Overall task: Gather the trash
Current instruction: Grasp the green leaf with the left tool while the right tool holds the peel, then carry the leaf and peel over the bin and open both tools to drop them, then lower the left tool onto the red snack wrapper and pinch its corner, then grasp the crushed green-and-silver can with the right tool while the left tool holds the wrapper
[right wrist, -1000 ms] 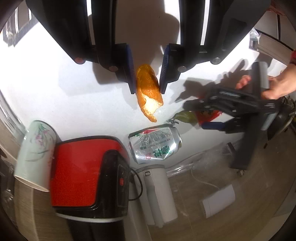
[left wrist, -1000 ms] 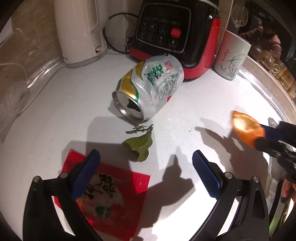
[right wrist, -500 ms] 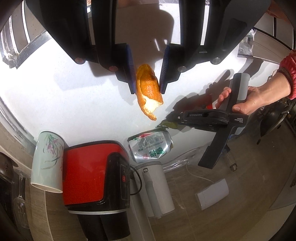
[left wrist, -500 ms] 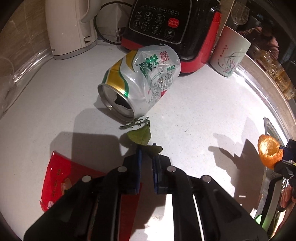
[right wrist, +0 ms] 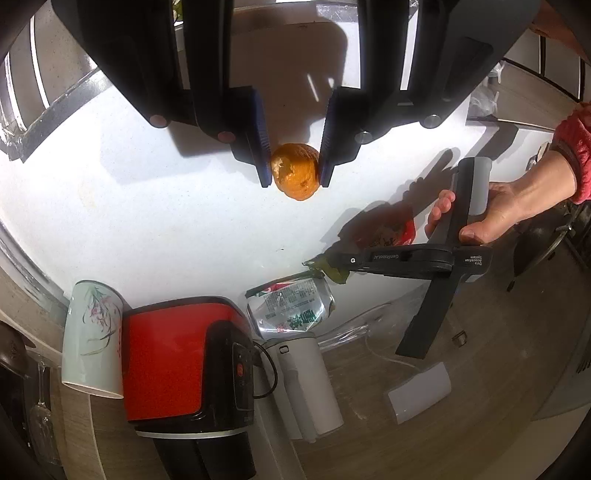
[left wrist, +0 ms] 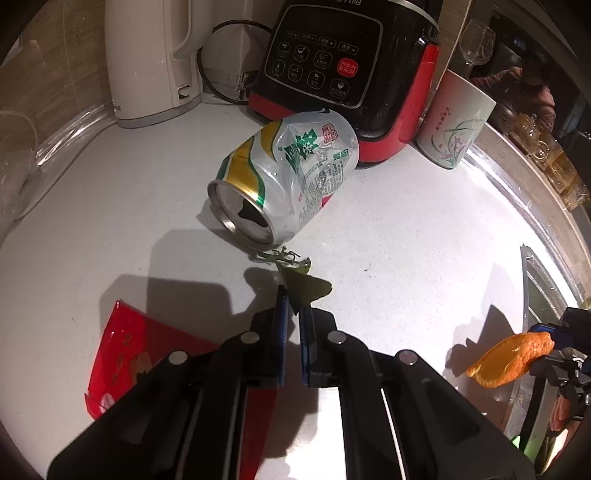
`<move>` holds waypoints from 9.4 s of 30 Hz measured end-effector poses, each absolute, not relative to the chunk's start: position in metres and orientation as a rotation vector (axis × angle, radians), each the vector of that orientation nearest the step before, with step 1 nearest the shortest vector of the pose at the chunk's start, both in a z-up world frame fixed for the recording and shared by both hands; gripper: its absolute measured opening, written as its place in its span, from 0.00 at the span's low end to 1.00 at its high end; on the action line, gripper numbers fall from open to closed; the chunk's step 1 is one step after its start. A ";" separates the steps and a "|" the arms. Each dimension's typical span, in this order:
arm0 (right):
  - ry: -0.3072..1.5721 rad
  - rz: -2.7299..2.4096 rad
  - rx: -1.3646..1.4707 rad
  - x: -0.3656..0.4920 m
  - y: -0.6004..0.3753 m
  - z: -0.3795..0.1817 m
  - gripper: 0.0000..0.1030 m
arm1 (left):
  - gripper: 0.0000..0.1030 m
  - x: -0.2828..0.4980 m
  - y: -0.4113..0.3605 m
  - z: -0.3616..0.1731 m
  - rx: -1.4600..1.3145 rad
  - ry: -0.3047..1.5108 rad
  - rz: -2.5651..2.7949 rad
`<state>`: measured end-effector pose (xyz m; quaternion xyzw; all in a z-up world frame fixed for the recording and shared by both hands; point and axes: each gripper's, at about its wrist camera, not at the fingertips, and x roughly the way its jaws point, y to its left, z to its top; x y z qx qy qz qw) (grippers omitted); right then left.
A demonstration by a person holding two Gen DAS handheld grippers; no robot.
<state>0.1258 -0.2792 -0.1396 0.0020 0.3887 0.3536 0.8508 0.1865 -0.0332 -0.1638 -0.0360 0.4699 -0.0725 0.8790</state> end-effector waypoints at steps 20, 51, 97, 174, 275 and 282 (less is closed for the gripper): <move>0.851 0.743 -0.020 0.121 -0.273 -0.149 0.26 | 0.36 0.191 -0.039 -0.173 0.007 0.977 -0.039; 0.804 0.746 -0.041 0.079 -0.247 -0.115 0.25 | 0.00 0.098 -0.027 -0.127 -0.058 0.881 -0.195; 1.043 0.504 0.053 -0.230 -0.144 -0.202 0.90 | 0.00 -0.212 -0.016 -0.129 0.111 0.920 -0.356; 1.018 0.388 0.135 -0.136 -0.258 -0.160 0.98 | 0.93 0.060 0.049 -0.178 -0.384 1.001 0.191; 0.803 0.642 -0.005 0.025 -0.228 -0.138 0.98 | 0.01 -0.001 0.025 -0.088 -0.233 0.810 0.064; 0.796 0.651 -0.069 0.150 -0.184 -0.122 0.98 | 0.01 -0.007 0.037 -0.092 -0.240 0.827 0.115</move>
